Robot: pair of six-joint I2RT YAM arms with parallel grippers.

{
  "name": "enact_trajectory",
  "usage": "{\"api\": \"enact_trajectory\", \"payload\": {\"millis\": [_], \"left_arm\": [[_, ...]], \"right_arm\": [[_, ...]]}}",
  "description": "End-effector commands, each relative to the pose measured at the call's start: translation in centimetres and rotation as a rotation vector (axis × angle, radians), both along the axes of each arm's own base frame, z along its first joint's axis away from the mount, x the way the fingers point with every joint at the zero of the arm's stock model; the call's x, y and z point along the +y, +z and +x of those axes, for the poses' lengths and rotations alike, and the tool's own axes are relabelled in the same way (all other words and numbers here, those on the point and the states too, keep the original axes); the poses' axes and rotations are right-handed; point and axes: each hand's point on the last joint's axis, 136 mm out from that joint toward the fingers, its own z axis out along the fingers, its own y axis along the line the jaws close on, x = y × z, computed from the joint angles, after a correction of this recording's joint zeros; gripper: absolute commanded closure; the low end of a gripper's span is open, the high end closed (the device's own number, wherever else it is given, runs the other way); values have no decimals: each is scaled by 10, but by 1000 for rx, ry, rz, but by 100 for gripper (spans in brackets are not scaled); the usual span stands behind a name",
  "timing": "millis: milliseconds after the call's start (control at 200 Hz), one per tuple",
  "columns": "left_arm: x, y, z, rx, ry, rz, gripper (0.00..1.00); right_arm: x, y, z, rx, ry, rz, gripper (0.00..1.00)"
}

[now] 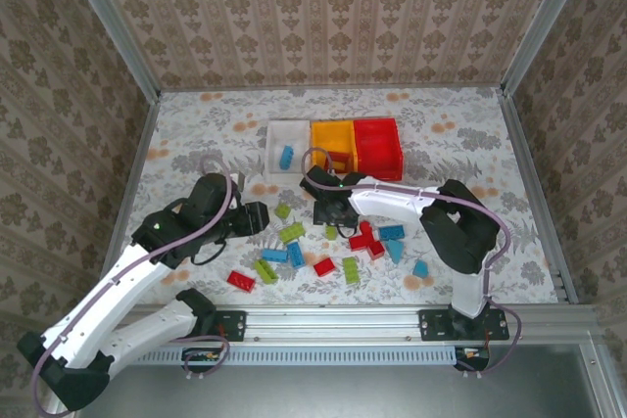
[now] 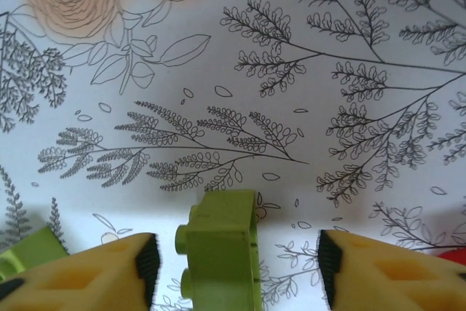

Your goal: Sort the legos into containers by color

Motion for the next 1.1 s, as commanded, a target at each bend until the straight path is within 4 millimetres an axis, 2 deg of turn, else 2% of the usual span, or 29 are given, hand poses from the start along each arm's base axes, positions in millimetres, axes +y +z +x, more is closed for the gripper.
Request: {"api": "enact_trajectory", "payload": {"millis": [0, 70, 165, 275, 350, 460, 535, 625, 735, 835, 955, 1095], "left_arm": [[6, -3, -5, 14, 16, 2, 44], [6, -3, -5, 14, 15, -1, 44], [4, -2, -5, 11, 11, -5, 44], [-3, 3, -1, 1, -3, -25, 44], [-13, 14, 7, -21, -21, -48, 44], [-40, 36, 26, -68, -67, -73, 44], [-65, 51, 39, -99, -116, -69, 44], [-95, 67, 52, -143, -183, -42, 44], [-127, 70, 61, -166, -261, 6, 44], [-145, 64, 65, -151, -288, 27, 44], [-151, 55, 68, -136, -286, 31, 44], [-146, 44, 67, -113, -277, 56, 44]], "right_arm": [[2, -13, -3, 30, -30, 11, 46], [2, -16, -3, 32, -37, 14, 53], [1, -10, 1, 2, -39, 14, 72], [-6, 16, 10, -64, -25, -6, 87], [-23, 41, 21, -121, -26, -29, 92], [-64, 76, 40, -193, -51, -50, 95], [-89, 90, 58, -229, -57, -50, 96], [-104, 99, 86, -260, -50, -15, 96], [-113, 92, 119, -249, -42, 18, 96], [-116, 74, 141, -195, -45, 32, 97], [-117, 59, 157, -169, -46, 36, 94], [-122, 49, 162, -142, -64, 37, 79]]}}
